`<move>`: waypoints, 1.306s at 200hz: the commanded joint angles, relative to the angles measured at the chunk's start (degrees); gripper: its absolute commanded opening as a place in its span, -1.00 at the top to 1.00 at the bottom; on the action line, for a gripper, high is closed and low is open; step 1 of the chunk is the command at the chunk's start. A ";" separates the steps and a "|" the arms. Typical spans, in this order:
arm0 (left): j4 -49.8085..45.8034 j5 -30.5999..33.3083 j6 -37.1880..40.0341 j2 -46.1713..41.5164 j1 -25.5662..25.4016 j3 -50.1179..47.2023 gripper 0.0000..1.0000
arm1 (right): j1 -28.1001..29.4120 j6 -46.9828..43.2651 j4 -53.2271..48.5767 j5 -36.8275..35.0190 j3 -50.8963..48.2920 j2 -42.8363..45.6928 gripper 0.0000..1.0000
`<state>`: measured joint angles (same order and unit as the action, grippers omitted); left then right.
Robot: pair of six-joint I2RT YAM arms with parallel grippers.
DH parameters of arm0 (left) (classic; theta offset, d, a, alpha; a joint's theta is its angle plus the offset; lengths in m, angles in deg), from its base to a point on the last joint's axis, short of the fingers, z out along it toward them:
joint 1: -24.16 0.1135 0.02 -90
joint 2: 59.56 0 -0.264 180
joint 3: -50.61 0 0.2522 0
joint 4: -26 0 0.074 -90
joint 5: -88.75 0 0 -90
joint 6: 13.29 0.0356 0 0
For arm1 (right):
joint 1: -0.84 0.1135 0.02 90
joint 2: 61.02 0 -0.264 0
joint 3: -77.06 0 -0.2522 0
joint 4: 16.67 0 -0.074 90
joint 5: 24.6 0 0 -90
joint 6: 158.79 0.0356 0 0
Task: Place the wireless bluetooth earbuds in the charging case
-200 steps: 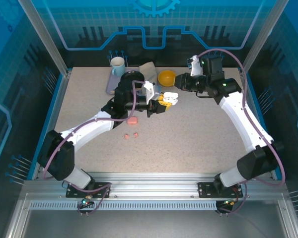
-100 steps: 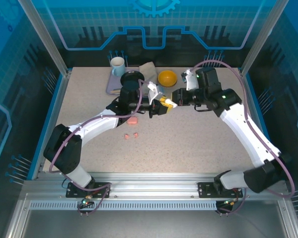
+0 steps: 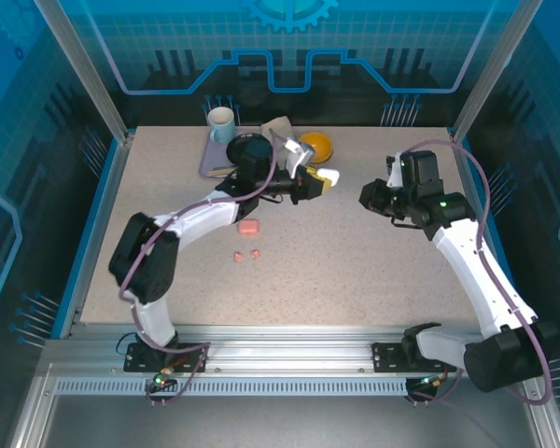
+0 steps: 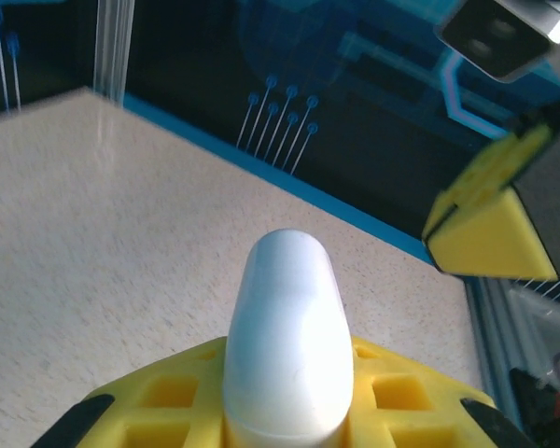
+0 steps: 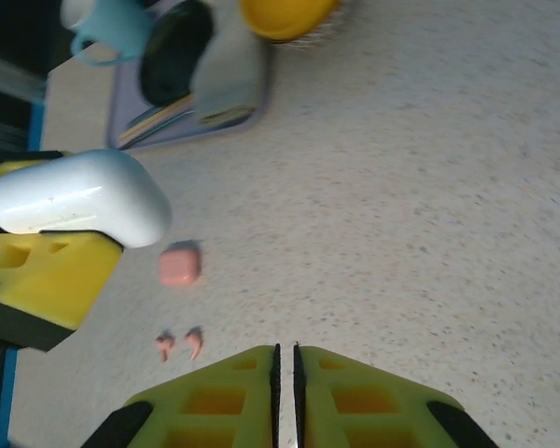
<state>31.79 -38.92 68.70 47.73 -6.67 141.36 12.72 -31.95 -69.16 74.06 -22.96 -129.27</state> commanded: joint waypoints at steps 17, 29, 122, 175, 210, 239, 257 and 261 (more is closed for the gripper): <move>-12.20 1.57 -20.78 13.47 -3.61 14.03 1.00 | -3.08 4.61 4.34 -4.14 -5.86 -0.14 0.69; -17.61 2.02 -25.15 18.35 -4.15 20.01 1.00 | -3.37 4.82 4.83 -4.27 -6.65 -0.63 0.69; -43.61 6.43 -38.86 41.44 -5.08 50.32 0.69 | -3.40 5.17 6.19 -3.92 -7.23 -1.89 0.58; -49.26 7.95 -36.62 42.77 -3.91 52.03 0.21 | -3.26 5.01 5.72 -3.66 -6.97 -0.64 0.24; -52.09 9.13 -32.61 39.89 -3.04 51.70 -0.30 | -2.65 4.80 4.73 -3.57 -6.44 0.72 0.02; -52.54 10.71 -29.63 33.33 -2.23 48.04 -0.62 | -0.85 4.56 3.42 -4.76 -6.44 2.56 -0.22; -50.99 12.11 -27.93 26.10 -1.65 42.39 -0.98 | 1.34 4.38 2.71 -6.44 -6.60 3.18 -0.33; -50.66 12.45 -27.44 24.12 -1.43 41.09 -0.97 | 1.98 4.46 2.61 -6.85 -6.61 3.13 -0.35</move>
<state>-17.21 -28.97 37.84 83.86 -9.53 187.50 11.85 -27.05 -64.57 69.61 -29.39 -127.63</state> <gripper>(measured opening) 0.945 0.647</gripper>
